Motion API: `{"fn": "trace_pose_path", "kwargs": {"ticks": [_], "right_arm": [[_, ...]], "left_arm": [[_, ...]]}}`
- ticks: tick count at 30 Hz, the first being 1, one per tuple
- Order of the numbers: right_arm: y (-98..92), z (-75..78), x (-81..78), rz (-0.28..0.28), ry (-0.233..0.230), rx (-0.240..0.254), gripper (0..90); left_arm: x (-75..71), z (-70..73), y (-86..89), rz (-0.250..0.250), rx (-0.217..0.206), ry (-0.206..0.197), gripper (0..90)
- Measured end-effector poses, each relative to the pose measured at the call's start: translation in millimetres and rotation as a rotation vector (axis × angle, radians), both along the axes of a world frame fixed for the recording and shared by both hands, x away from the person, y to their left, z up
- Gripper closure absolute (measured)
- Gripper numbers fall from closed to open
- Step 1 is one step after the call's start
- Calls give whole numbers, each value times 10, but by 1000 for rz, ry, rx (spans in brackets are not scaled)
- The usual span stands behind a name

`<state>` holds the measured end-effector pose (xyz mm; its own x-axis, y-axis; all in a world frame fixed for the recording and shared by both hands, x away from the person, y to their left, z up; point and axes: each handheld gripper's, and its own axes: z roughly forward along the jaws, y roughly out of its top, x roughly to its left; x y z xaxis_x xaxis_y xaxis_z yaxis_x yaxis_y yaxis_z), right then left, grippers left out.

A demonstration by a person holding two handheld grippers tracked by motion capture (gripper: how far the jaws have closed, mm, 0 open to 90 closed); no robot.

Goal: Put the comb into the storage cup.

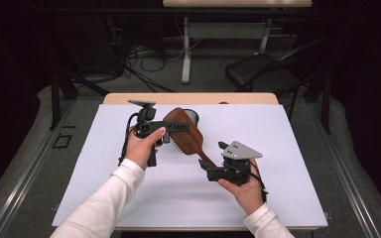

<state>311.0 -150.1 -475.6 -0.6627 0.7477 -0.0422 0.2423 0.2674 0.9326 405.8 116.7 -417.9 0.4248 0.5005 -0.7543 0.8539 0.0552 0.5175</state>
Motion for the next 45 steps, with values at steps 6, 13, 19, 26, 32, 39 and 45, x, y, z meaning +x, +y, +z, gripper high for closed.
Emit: {"fn": "trace_pose_path", "kwargs": {"ticks": [6, 13, 19, 26, 32, 39, 45], "right_arm": [[-11, 10, 1, 31, 36, 7, 0], [-6, 46, -30, 59, 43, 32, 0], [-25, 102, -50, 63, 40, 51, 0], [-74, 136, -33, 48, 54, 59, 0], [-129, 183, -15, 34, 54, 63, 0], [-178, 214, 3, 28, 57, 72, 0], [-195, 212, 2, 24, 69, 68, 0]], "left_arm": [[6, -3, 7, 4, 2, -10, 486], [19, 7, 22, 23, -4, -11, 485], [43, 9, 45, 45, -3, -12, 484], [74, -8, 65, 55, -3, -10, 484], [89, -3, 72, 58, 17, -15, 483], [102, 12, 88, 66, 14, -16, 484], [118, 27, 85, 69, 19, -13, 483]]}}
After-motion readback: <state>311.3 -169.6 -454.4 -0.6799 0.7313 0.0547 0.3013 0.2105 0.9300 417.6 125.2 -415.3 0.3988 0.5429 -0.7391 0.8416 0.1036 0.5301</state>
